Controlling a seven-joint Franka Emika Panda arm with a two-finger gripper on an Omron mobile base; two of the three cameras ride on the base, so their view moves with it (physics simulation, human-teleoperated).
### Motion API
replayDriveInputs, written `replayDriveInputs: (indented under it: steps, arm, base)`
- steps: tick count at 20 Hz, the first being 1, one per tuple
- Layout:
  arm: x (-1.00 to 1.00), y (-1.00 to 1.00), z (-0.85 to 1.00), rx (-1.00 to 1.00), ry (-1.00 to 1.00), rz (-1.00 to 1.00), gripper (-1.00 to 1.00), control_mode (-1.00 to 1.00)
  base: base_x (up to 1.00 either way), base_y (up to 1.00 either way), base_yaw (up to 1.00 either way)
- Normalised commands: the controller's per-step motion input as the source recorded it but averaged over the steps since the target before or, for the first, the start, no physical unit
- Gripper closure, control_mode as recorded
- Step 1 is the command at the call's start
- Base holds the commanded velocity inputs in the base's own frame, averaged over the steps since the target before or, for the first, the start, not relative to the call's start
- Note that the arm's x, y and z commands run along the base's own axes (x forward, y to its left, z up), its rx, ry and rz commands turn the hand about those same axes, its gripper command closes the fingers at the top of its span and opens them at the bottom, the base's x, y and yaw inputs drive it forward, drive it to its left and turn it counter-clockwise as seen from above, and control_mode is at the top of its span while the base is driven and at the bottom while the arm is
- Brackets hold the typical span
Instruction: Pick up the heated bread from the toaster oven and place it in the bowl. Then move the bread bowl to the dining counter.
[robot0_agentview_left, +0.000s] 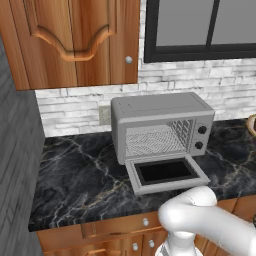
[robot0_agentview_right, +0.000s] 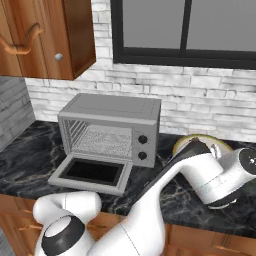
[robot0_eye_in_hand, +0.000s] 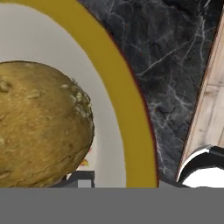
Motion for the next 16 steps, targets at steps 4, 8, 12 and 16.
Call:
replayDriveInputs:
  steps: [4,8,12,16]
  arm:
    - [-0.34,1.0,0.72,0.0,-0.05,0.29,1.0,-1.0]
    - [-0.22,1.0,0.52,0.0,-0.13,0.26,1.0,-1.0]
    - [-0.1,1.0,0.36,0.0,-0.11,0.27,1.0,-1.0]
    - [-0.18,1.0,0.3,-0.01,-0.08,0.26,1.0,-1.0]
  base:
    - [0.0,0.0,0.0]
    - [0.0,0.0,0.0]
    - [0.0,0.0,0.0]
    - [0.0,0.0,0.0]
